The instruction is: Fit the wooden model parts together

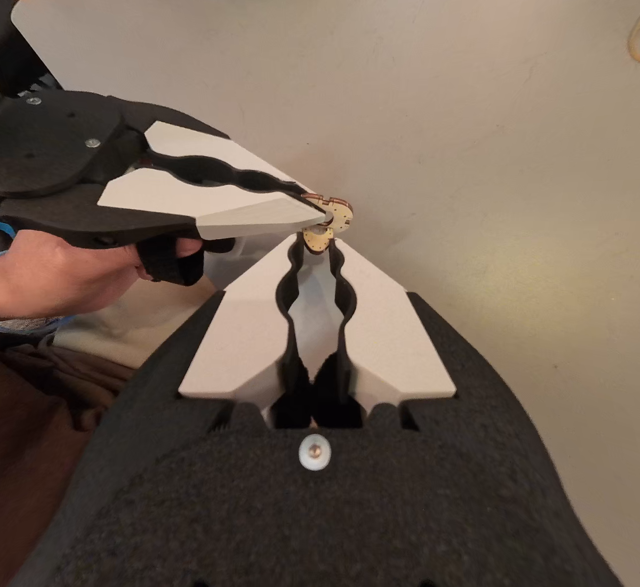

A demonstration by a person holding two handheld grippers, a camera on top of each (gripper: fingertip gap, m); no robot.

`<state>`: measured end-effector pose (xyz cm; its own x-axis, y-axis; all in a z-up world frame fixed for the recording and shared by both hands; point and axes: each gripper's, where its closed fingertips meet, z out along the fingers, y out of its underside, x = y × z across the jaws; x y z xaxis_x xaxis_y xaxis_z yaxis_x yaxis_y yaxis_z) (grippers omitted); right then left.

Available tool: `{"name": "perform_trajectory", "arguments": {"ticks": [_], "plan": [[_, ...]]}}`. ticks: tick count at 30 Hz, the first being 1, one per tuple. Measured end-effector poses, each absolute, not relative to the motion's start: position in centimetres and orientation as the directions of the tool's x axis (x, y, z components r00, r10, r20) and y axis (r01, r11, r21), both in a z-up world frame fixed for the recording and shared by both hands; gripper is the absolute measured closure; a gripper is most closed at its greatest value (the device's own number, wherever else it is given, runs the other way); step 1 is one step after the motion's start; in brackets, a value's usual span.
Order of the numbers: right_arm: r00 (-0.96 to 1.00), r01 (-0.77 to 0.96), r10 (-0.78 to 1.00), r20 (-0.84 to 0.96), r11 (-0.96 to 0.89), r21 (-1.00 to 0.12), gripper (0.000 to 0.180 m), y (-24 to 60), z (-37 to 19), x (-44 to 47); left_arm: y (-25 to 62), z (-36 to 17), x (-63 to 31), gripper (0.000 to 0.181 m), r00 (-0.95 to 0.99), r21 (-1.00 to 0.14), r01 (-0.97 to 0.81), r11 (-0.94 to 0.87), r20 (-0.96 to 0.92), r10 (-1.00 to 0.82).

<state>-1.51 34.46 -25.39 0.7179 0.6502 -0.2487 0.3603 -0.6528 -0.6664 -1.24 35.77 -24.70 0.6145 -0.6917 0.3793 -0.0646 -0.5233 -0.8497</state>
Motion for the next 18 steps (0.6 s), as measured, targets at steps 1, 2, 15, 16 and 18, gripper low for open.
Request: {"name": "perform_trajectory", "arguments": {"ticks": [1,2,15,16,18], "plan": [[0.717,0.355,0.648,-0.258,-0.658,-0.664,0.166,34.45,-25.43,-1.52,35.8,-24.69,-1.28,0.18,0.617,-0.849,-0.061,-0.525,0.381,-0.688],[0.718,0.347,0.643,-0.268,-0.664,-0.663,0.166,34.47,-25.43,-1.53,35.86,-24.62,-1.31,0.18,0.62,-0.851,-0.059,-0.523,0.379,-0.687],[0.72,0.334,0.639,-0.273,-0.663,-0.67,0.166,34.71,-25.57,-1.64,36.02,-25.07,-1.45,0.18,0.61,-0.812,-0.011,-0.584,0.457,-0.648],[0.719,0.332,0.637,-0.277,-0.665,-0.669,0.166,34.71,-25.62,-1.68,36.04,-25.1,-1.5,0.18,0.611,-0.81,-0.007,-0.586,0.461,-0.644],[0.719,0.325,0.633,-0.286,-0.671,-0.667,0.166,34.73,-25.74,-1.72,36.07,-25.22,-1.53,0.18,0.612,-0.806,-0.007,-0.592,0.465,-0.64]]}}
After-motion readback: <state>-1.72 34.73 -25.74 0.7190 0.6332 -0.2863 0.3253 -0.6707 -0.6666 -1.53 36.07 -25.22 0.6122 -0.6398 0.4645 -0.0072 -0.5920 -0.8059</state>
